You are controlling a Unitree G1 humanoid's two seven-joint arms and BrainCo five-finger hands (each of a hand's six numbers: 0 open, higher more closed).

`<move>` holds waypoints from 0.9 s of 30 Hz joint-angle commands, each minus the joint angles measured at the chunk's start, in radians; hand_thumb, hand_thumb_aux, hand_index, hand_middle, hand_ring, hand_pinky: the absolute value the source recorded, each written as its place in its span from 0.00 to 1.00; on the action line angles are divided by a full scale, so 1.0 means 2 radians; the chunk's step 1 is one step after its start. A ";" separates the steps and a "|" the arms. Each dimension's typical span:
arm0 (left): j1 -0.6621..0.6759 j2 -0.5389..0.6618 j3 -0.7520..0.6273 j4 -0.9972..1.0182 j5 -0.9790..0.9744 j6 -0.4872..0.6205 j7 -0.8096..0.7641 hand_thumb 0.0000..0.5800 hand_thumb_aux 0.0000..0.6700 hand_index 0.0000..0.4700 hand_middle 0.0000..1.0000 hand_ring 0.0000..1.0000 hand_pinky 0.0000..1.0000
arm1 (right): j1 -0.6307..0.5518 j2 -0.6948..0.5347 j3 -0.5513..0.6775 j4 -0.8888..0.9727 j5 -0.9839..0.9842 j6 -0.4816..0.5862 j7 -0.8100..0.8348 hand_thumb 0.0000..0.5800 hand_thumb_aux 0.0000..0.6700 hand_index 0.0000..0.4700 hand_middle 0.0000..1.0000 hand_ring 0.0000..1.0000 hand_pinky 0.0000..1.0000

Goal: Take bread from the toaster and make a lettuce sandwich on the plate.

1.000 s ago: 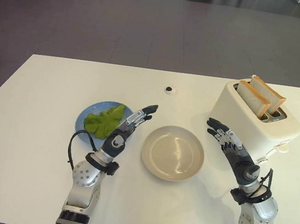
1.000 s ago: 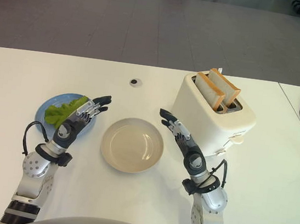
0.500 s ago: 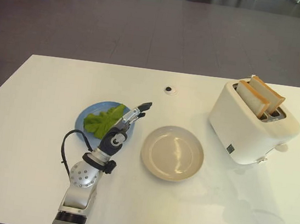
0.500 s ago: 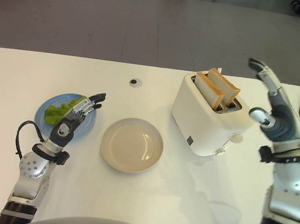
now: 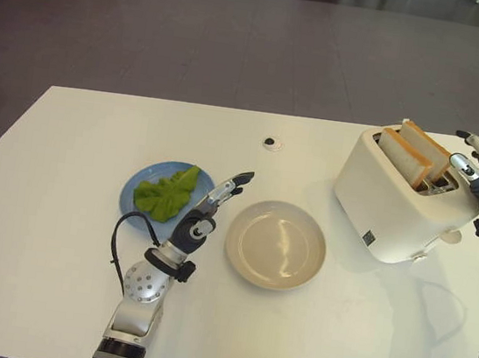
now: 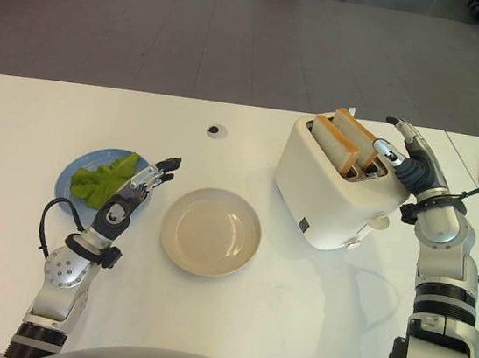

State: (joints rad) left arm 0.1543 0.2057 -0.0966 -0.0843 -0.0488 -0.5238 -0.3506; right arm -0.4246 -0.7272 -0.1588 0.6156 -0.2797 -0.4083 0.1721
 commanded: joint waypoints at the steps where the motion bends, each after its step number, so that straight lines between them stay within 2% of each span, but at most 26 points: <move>1: 0.010 0.002 0.000 -0.001 0.005 0.000 0.003 0.00 0.00 0.00 0.00 0.00 0.00 | -0.017 -0.008 0.006 0.025 0.008 -0.005 0.000 0.19 0.10 0.10 0.00 0.00 0.00; 2: 0.012 0.003 0.000 -0.003 0.005 0.000 0.003 0.00 0.00 0.00 0.00 0.00 0.00 | -0.018 -0.008 0.010 0.029 0.007 -0.007 0.002 0.76 0.51 0.51 0.00 0.00 0.00; 5: 0.015 0.004 0.000 -0.007 0.006 -0.001 0.005 0.00 0.00 0.00 0.00 0.00 0.00 | -0.017 -0.007 0.023 0.032 0.001 -0.012 0.007 0.89 0.67 0.67 0.00 0.00 0.00; 10: 0.021 0.006 0.000 -0.014 0.004 0.001 0.007 0.00 0.00 0.00 0.00 0.00 0.00 | 0.003 -0.006 0.037 0.007 0.009 -0.017 0.028 0.88 0.65 0.65 0.00 0.00 0.00; 11: 0.021 0.006 -0.001 -0.015 0.004 0.001 0.007 0.00 0.00 0.00 0.00 0.00 0.00 | 0.005 -0.007 0.036 0.004 0.011 -0.016 0.030 0.89 0.67 0.67 0.00 0.00 0.00; 12: 0.021 0.006 -0.001 -0.015 0.003 0.002 0.006 0.00 0.00 0.00 0.00 0.00 0.00 | 0.007 -0.007 0.034 0.001 0.014 -0.015 0.030 0.92 0.72 0.72 0.00 0.00 0.00; 13: 0.021 0.006 -0.001 -0.016 0.003 0.002 0.006 0.00 0.00 0.00 0.00 0.00 0.00 | 0.008 -0.008 0.032 -0.002 0.016 -0.013 0.028 1.00 0.94 0.94 0.00 0.00 0.00; 14: 0.021 0.006 0.000 -0.016 0.003 0.002 0.006 0.00 0.00 0.00 0.00 0.00 0.00 | 0.008 -0.008 0.029 -0.005 0.018 -0.011 0.026 1.00 1.00 1.00 0.00 0.00 0.00; 23: 0.021 0.006 0.000 -0.016 0.005 0.004 0.009 0.00 0.00 0.00 0.00 0.00 0.00 | 0.001 0.000 -0.021 -0.075 0.097 0.015 0.031 1.00 1.00 1.00 0.00 0.00 0.00; 27: 0.019 0.005 0.000 -0.015 0.005 0.005 0.010 0.00 0.00 0.00 0.00 0.00 0.00 | -0.005 0.007 -0.063 -0.124 0.202 0.061 0.079 1.00 1.00 1.00 0.00 0.00 0.00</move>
State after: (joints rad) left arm 0.1897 0.2117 -0.0967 -0.1169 -0.0487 -0.5241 -0.3326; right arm -0.4131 -0.7179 -0.2342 0.4292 0.0077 -0.3413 0.2736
